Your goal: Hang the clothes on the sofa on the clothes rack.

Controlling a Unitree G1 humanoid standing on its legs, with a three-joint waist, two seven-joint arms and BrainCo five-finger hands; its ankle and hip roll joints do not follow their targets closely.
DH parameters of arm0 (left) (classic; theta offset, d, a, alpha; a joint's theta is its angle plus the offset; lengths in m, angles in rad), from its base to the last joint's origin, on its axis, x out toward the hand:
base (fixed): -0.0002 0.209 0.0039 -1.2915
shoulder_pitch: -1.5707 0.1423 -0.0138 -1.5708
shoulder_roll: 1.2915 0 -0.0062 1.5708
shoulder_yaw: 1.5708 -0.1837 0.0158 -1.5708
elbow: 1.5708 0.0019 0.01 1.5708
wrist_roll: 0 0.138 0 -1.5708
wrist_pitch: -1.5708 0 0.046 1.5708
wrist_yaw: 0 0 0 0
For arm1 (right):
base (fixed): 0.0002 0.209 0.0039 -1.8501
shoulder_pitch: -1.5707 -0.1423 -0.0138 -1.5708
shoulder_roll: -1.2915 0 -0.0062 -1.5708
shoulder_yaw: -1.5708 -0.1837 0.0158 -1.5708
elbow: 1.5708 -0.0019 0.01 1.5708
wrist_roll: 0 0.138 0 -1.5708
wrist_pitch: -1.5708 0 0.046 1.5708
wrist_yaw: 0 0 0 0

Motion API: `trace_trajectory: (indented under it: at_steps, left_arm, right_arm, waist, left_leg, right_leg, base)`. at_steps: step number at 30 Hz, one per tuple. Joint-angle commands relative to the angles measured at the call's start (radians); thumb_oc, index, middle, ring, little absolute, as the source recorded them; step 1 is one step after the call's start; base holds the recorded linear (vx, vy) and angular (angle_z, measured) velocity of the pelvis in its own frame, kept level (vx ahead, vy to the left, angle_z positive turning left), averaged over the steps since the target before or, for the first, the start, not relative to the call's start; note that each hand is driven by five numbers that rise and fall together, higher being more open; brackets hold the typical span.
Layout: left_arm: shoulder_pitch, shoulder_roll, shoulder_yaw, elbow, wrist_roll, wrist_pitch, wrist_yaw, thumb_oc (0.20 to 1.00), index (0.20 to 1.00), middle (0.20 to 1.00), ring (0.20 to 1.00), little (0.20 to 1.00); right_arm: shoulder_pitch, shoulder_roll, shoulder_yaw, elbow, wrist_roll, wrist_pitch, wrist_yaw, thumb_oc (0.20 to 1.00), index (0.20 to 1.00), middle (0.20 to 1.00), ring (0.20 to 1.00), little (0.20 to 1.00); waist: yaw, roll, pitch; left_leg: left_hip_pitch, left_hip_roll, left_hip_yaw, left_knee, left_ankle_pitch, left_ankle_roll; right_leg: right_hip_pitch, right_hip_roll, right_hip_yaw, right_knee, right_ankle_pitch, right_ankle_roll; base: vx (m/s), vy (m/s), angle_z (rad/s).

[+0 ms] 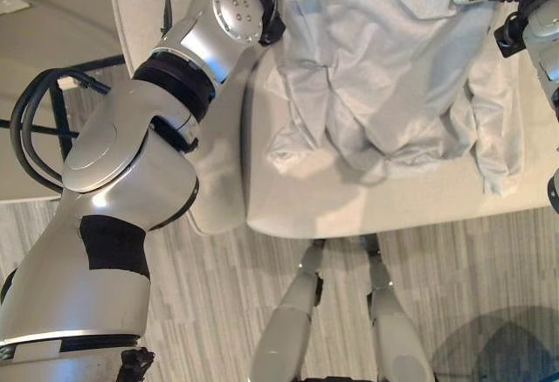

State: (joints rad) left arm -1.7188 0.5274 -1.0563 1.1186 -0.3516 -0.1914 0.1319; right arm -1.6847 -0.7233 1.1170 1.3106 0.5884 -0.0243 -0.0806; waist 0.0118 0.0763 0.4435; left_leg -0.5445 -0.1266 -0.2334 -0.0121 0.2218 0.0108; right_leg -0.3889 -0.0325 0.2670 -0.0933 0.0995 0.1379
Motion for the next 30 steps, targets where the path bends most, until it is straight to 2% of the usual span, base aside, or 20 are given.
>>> trace_trajectory:
  at_steps: [1, 7, 18, 28, 29, 30]
  left_arm:
    - [-0.091, -0.014, 0.01, 0.116, -0.014, -0.017, 0.004, 1.0, 1.0, 1.0, 1.0, 1.0]
    - [-0.12, -0.007, -0.007, 0.141, 0.009, -0.011, -0.003, 1.0, 1.0, 1.0, 1.0, 1.0]
    - [-0.186, 0.05, -0.041, 0.213, 0.104, 0.015, 0.038, 1.0, 1.0, 1.0, 1.0, 1.0]
    - [-0.198, 0.067, -0.06, 0.232, 0.11, 0.02, 0.03, 1.0, 1.0, 1.0, 1.0, 1.0]
    - [-0.198, 0.067, -0.06, 0.232, 0.11, 0.02, 0.03, 0.931, 0.931, 0.931, 0.931, 0.931]
    - [-0.194, 0.063, -0.061, 0.232, 0.11, 0.021, 0.025, 0.57, 0.57, 0.57, 0.57, 0.57]
  right_arm:
    - [-0.087, -0.011, 0.017, 0.039, -0.027, -0.019, -0.005, 1.0, 1.0, 1.0, 1.0, 1.0]
    - [-0.101, -0.002, 0.015, 0.05, -0.038, -0.018, -0.003, 1.0, 1.0, 1.0, 1.0, 1.0]
    - [-0.143, 0.033, 0.017, 0.041, -0.025, -0.032, -0.026, 1.0, 1.0, 1.0, 1.0, 1.0]
    - [-0.153, 0.081, 0.033, 0.03, -0.022, -0.041, -0.021, 1.0, 1.0, 1.0, 1.0, 1.0]
    - [-0.153, 0.081, 0.033, 0.03, -0.022, -0.041, -0.021, 1.0, 1.0, 1.0, 1.0, 1.0]
    - [-0.152, 0.089, 0.036, 0.028, -0.024, -0.041, -0.016, 1.0, 1.0, 1.0, 1.0, 1.0]
  waist:
    - [0.009, 0.005, -0.012]
    - [0.002, 0.004, -0.016]
    - [-0.013, -0.023, -0.02]
    - [-0.024, -0.041, -0.012]
    - [-0.024, -0.041, -0.012]
    - [-0.025, -0.041, -0.011]
  left_leg:
    - [0.029, -0.001, 0.004, -0.075, -0.053, -0.043]
    - [0.019, -0.002, 0.012, -0.075, -0.053, -0.047]
    - [-0.01, 0.006, 0.04, -0.075, -0.059, -0.044]
    - [-0.017, 0.016, 0.05, -0.075, -0.063, -0.043]
    - [-0.017, 0.016, 0.05, -0.075, -0.063, -0.043]
    - [-0.017, 0.016, 0.052, -0.075, -0.063, -0.043]
  right_leg:
    - [0.05, -0.036, -0.009, 0.01, -0.005, -0.013]
    - [0.041, -0.039, -0.018, 0.008, -0.004, -0.011]
    - [0.018, -0.048, -0.014, 0.006, 0.002, -0.001]
    - [0.0, -0.041, -0.009, 0.006, 0.004, -0.004]
    - [0.0, -0.041, -0.009, 0.006, 0.004, -0.004]
    - [-0.001, -0.042, -0.009, 0.006, 0.003, -0.004]
  base:
    - [0.0, 0.0, 0.0]
    - [0.0, 0.0, 0.0]
    - [0.02, 0.026, -0.02]
    - [0.0, 0.011, -0.01]
    - [0.0, 0.0, 0.0]
    - [0.0, 0.013, -0.03]
